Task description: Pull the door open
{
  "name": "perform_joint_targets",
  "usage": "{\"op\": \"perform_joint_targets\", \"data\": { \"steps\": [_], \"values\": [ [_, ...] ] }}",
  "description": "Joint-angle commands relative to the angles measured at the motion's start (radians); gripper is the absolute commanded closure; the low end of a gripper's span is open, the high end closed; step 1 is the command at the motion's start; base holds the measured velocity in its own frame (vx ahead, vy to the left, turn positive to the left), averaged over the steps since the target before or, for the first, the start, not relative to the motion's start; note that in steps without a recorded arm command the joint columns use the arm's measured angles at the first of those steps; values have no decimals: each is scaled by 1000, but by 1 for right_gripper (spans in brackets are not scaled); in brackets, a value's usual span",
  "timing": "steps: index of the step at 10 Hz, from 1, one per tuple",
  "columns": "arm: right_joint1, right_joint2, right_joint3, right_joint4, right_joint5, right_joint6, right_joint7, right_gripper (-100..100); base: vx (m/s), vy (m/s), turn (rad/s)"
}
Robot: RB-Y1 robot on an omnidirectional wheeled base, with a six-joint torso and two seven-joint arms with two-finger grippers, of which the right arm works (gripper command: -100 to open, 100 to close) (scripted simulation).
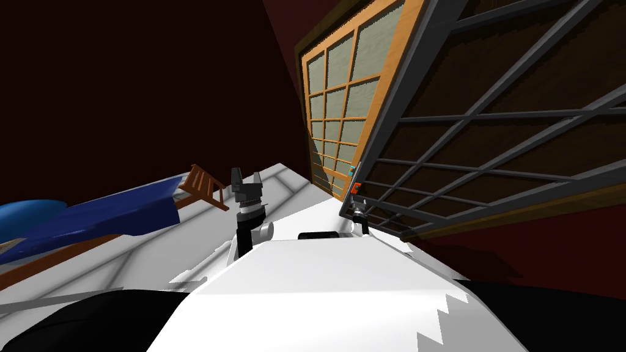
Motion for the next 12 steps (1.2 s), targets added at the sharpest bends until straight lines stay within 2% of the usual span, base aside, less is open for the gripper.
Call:
{"op": "perform_joint_targets", "data": {
  "steps": [1,2,4,5,6,7,8,9,10,11,12],
  "values": [
    [14,-30,-4,8,-3,-5,-34,-100,156,-10,113],
    [18,-39,-5,10,-4,-7,-44,-100,245,-37,96],
    [37,-78,-10,20,-8,-14,-88,-100,223,-4,88],
    [41,-88,-12,23,-9,-15,-99,-100,169,-3,56],
    [50,-106,-14,28,-11,-18,-120,-100,165,-17,79],
    [50,-106,-14,28,-11,-18,-120,-100,97,-11,38],
    [61,-131,-17,34,-14,-23,-148,-100,123,-23,87],
    [61,-131,-17,36,-14,-23,-148,-100,130,-24,43],
    [52,-129,-14,57,-12,-37,-156,-100,45,-7,-7],
    [52,-129,-14,57,-12,-37,-156,100,-12,3,4],
    [52,-129,-14,57,-12,-37,-156,100,-18,5,12]
  ]
}}
